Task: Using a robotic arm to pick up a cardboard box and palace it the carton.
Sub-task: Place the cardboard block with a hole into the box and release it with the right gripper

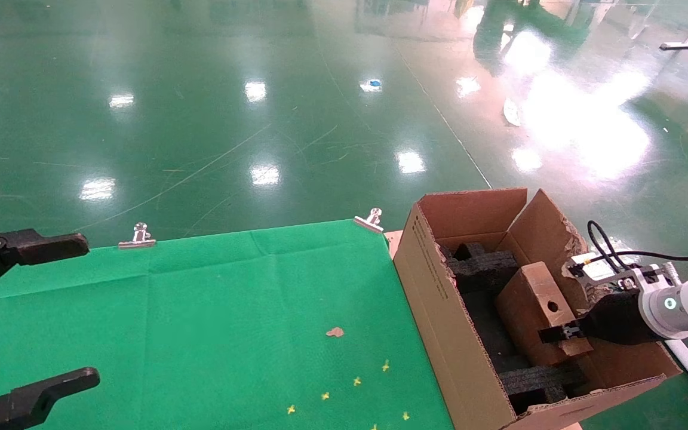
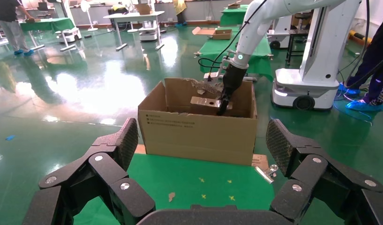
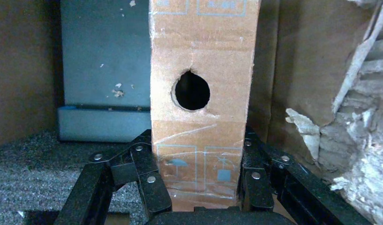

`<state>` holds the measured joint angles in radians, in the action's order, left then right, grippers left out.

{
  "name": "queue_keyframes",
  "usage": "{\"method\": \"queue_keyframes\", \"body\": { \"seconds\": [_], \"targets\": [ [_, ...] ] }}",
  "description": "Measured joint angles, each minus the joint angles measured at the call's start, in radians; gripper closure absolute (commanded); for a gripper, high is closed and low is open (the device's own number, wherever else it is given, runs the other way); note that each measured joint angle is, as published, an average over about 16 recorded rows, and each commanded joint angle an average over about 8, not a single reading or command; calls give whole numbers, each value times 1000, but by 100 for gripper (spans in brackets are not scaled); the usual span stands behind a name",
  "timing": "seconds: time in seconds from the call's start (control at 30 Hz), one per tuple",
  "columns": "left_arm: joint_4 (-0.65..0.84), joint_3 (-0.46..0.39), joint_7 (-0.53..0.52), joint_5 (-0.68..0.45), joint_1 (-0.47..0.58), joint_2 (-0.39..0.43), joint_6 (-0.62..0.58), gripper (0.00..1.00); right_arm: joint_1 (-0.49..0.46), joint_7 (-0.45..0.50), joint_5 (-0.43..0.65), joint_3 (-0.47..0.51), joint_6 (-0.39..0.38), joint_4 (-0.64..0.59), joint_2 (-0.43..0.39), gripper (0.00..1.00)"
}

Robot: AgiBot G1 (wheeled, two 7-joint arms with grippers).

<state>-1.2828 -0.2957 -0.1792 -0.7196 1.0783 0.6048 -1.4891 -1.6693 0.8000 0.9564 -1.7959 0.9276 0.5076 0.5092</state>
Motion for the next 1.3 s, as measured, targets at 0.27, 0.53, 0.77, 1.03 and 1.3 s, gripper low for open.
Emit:
{"method": "queue_keyframes", "body": {
  "seconds": [0.27, 0.53, 0.77, 1.03, 1.3],
  "targets": [
    [0, 0, 0, 0, 0, 0, 0, 0, 18, -66, -32, 17, 28, -56, 13, 0],
    [0, -1, 0, 1, 0, 0, 0, 0, 7, -98, -30, 19, 58, -101, 27, 0],
    [0, -1, 1, 1, 0, -1, 1, 0, -16, -114, -17, 17, 76, -121, 33, 0],
    [0, -2, 1, 1, 0, -1, 1, 0, -72, -134, 6, 16, 94, -112, 30, 0],
    [0, -2, 1, 1, 0, -1, 1, 0, -219, -167, 45, 32, 120, -49, 1, 0]
  ]
}}
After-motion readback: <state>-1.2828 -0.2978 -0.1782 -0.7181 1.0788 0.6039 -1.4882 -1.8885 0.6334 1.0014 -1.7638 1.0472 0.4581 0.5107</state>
